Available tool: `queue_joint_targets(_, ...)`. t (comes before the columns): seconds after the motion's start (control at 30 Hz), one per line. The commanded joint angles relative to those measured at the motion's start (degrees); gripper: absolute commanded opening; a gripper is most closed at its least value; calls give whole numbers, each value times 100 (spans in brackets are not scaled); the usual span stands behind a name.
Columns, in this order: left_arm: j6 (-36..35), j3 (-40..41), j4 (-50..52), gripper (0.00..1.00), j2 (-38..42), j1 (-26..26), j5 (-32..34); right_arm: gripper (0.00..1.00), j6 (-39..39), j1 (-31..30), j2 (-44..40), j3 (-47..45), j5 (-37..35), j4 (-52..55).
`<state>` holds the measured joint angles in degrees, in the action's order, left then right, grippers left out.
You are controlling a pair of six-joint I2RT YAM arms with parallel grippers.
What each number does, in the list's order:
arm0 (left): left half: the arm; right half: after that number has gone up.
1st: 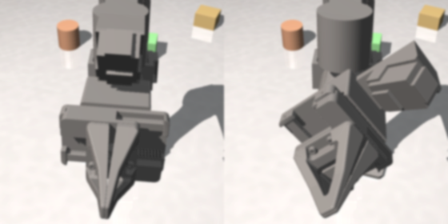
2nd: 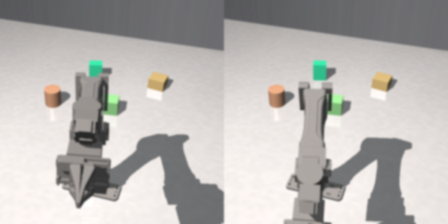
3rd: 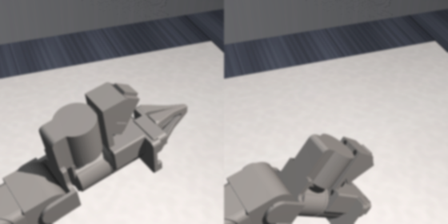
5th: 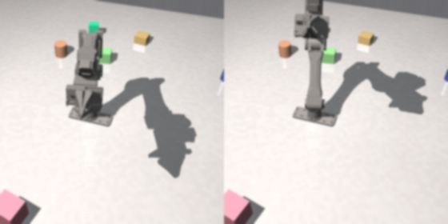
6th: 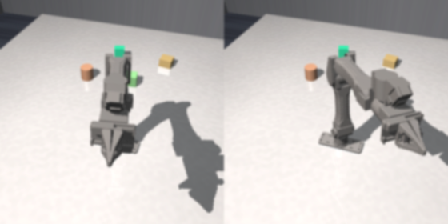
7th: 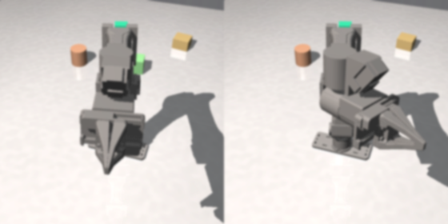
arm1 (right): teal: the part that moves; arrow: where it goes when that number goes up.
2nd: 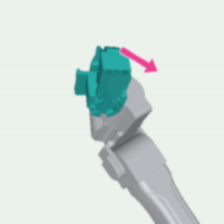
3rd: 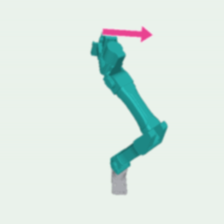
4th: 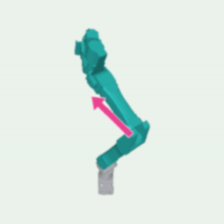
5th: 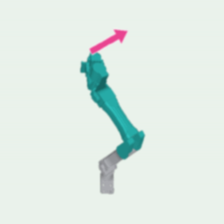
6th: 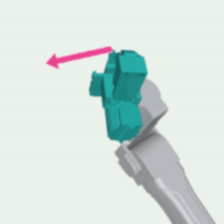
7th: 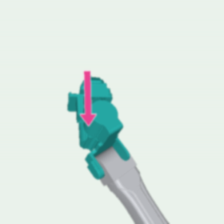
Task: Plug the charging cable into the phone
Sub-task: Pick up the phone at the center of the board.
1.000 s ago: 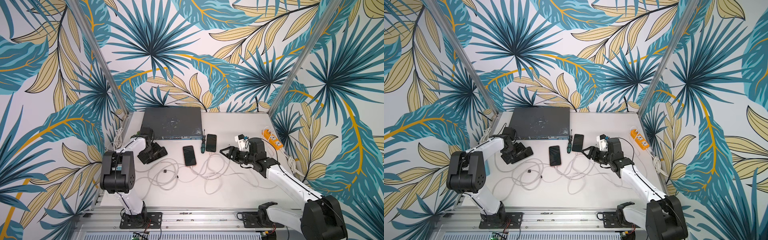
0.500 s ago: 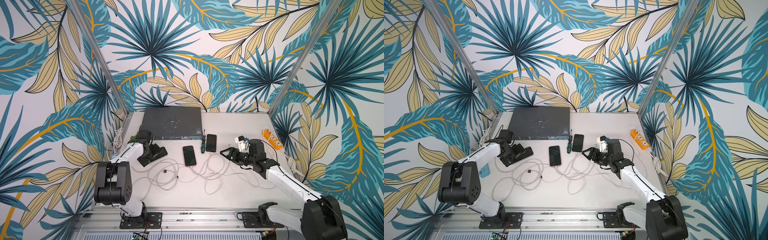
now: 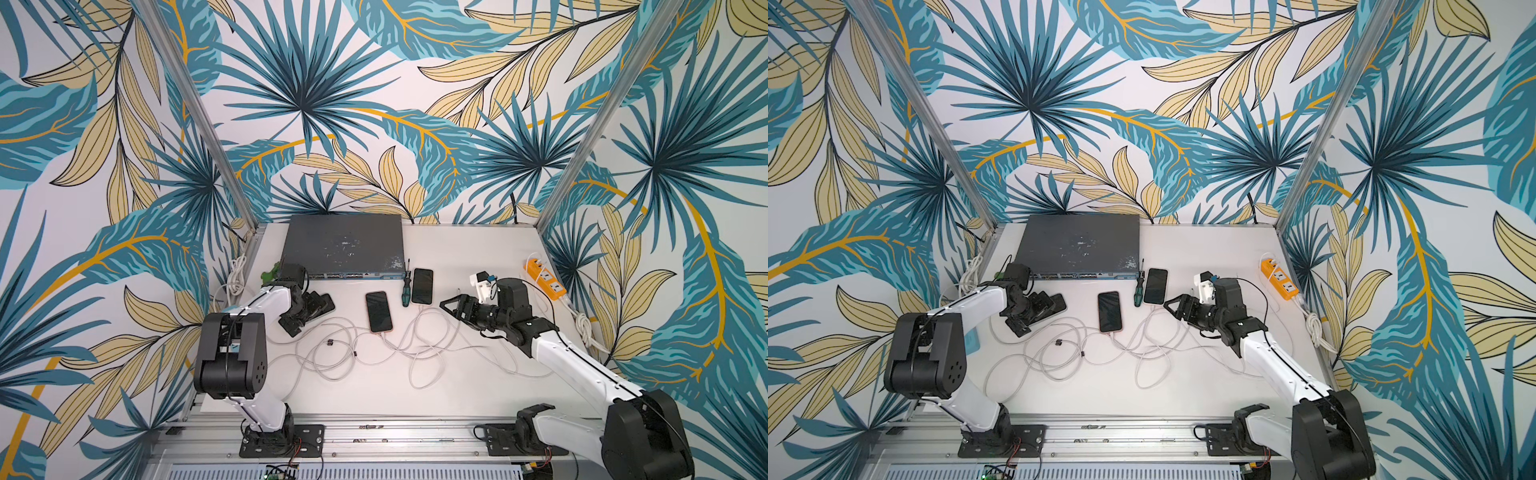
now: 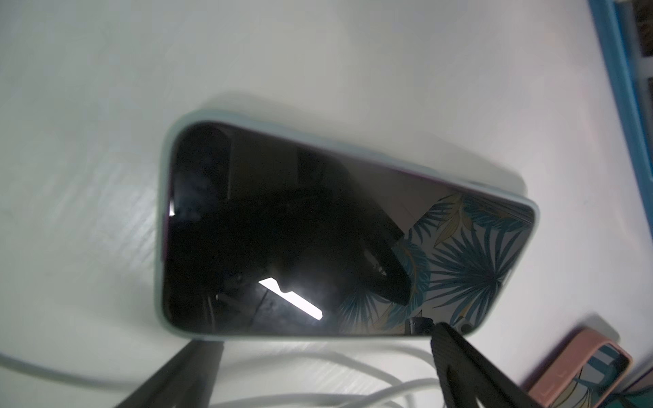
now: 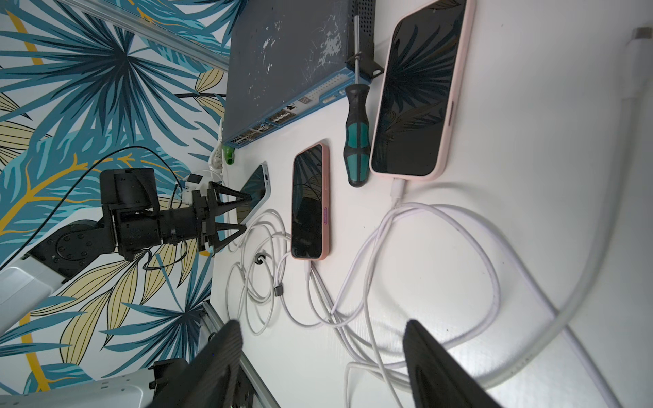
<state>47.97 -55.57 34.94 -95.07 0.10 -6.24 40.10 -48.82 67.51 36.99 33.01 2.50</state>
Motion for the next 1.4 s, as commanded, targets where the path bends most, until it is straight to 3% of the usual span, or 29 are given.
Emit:
queue_joint_targets(0.0, -24, -76, -147, 96, -238, 2, 90, 75, -35, -31, -9, -52, -12, 76)
queue_joint_targets(0.2, -78, -204, -149, 96, -318, 99, 354, 75, -63, -36, 12, -38, -17, 110)
queue_joint_targets(0.67, 182, -1176, -121, 100, -1341, 192, 341, 75, -125, -31, 8, -73, -98, 277)
queue_joint_targets(1.03, 1024, -1634, 790, 100, -1495, -71, 1170, 75, -77, -29, 242, -22, -36, 107)
queue_joint_targets(1.37, 1861, -2174, 1673, 100, -1647, -114, 1450, 75, -116, -31, 223, -35, 52, 136)
